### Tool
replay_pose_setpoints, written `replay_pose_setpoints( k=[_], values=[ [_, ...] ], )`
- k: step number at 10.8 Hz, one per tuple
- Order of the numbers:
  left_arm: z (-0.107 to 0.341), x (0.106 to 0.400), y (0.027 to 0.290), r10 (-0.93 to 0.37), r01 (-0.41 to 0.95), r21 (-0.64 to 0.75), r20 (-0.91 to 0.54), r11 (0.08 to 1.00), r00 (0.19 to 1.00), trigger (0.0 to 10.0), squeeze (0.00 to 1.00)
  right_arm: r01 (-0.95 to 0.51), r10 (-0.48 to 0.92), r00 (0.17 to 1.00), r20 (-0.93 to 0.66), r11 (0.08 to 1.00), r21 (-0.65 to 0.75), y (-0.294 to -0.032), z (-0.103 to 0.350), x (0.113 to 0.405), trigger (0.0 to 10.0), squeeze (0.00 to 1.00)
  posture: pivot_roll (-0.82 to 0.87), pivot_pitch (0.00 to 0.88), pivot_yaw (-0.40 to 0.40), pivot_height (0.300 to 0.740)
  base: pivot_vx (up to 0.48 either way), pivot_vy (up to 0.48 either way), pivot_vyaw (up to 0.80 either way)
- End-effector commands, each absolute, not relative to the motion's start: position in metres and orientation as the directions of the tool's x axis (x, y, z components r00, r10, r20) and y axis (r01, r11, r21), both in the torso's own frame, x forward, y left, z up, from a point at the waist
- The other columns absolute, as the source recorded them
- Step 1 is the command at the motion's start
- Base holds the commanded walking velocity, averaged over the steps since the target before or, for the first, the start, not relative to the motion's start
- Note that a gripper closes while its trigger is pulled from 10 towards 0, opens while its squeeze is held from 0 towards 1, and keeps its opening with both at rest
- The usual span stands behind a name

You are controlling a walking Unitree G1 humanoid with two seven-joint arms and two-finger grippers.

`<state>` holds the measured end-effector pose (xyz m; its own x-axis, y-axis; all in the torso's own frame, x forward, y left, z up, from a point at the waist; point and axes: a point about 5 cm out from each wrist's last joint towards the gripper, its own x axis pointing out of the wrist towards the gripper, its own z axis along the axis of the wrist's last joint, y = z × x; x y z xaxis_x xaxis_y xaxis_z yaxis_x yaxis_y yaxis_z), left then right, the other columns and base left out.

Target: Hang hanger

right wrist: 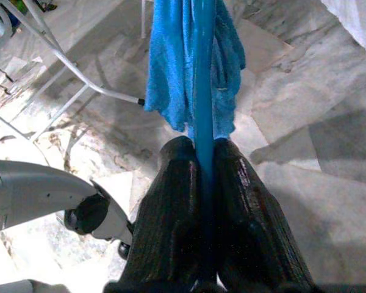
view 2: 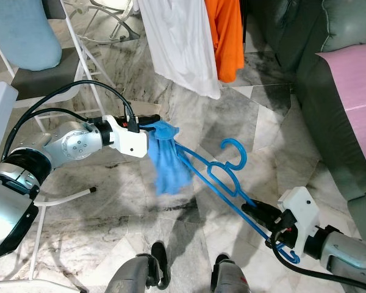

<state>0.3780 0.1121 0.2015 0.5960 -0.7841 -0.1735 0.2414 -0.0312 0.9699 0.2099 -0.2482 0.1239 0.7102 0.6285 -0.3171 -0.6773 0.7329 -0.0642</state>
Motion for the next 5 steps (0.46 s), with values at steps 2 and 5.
replay_pose_setpoints(
  k=[2,5],
  values=[
    [0.219,0.377,0.113,-0.816,0.203,0.978,-0.079,0.049,0.573,10.0,0.0,-0.707,0.665,0.679,-0.312,0.706,-0.033,-0.239,0.121,0.205,10.0,0.0,-0.14,0.314,0.163,0.74,0.0,0.0,0.0],
    [0.235,0.378,0.106,-0.833,0.137,0.986,0.002,0.094,0.553,10.0,0.0,-0.715,0.677,0.665,-0.316,0.7,-0.005,-0.234,0.115,0.204,10.0,0.0,-0.13,0.317,0.161,0.74,0.0,0.0,0.0]
  ],
)
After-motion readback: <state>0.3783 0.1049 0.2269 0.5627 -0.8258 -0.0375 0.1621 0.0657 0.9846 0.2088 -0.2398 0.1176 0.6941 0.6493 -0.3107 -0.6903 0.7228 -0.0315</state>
